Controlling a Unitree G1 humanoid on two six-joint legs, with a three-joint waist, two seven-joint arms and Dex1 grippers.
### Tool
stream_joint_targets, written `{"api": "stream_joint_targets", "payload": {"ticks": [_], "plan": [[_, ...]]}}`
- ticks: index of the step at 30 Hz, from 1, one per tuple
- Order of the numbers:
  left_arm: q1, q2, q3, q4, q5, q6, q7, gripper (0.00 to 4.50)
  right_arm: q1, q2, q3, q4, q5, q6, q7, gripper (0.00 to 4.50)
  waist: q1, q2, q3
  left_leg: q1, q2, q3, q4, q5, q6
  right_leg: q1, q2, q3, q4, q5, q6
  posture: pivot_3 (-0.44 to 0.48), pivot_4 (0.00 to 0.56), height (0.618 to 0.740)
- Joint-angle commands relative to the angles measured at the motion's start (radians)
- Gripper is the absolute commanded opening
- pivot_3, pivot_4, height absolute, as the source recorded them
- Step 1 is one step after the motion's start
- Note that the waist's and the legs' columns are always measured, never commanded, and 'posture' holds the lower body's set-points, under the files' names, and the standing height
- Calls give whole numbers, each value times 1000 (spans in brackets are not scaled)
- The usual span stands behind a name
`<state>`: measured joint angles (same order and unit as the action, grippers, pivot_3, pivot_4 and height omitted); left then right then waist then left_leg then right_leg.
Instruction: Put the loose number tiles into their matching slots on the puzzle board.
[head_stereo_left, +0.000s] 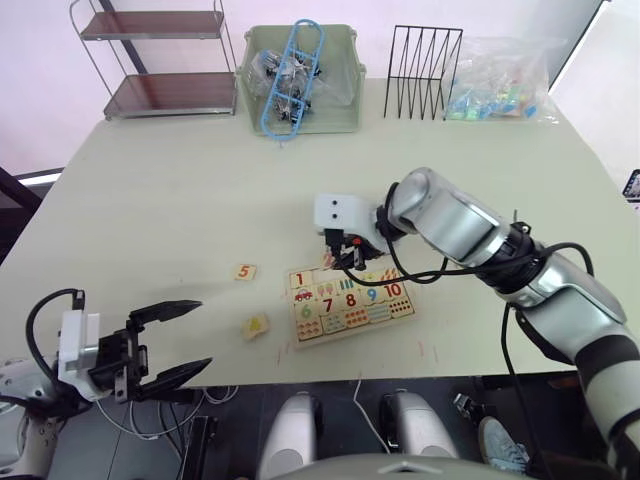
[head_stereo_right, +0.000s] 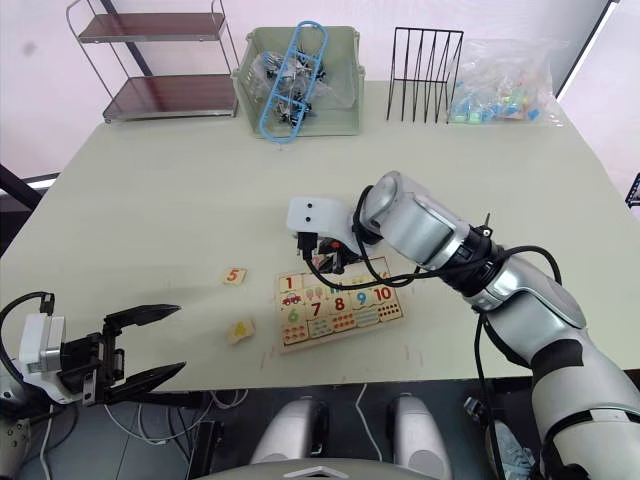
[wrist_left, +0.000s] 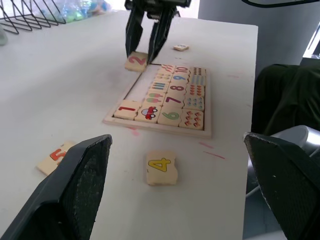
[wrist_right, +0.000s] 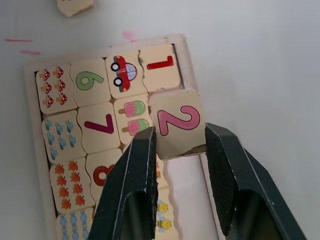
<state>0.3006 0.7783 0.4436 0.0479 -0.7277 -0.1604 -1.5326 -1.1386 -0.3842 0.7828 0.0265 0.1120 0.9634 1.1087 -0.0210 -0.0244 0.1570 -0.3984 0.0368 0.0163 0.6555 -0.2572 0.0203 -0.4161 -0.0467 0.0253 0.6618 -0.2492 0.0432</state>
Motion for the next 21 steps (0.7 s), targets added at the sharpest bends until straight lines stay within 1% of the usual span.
{"api": "stream_joint_targets", "payload": {"ticks": [1,11,21], "plan": [[18,-1,46,-39,0,6,16,4500,-34,27,2,16,-21,-1,5,833,-1,0,0,0,0,0,0,0,0,0,0,0,0,0,0,0,150,740],[40,-8,64,-86,-3,28,49,4500,-46,92,59,108,-81,-85,33,833,-20,0,0,0,0,0,0,0,0,0,0,0,0,0,0,0,150,740],[62,-12,78,-119,-2,46,70,4500,-53,130,65,164,-143,-123,49,833,-22,1,0,0,0,-2,0,0,0,0,0,0,0,0,0,0,150,740]]}}
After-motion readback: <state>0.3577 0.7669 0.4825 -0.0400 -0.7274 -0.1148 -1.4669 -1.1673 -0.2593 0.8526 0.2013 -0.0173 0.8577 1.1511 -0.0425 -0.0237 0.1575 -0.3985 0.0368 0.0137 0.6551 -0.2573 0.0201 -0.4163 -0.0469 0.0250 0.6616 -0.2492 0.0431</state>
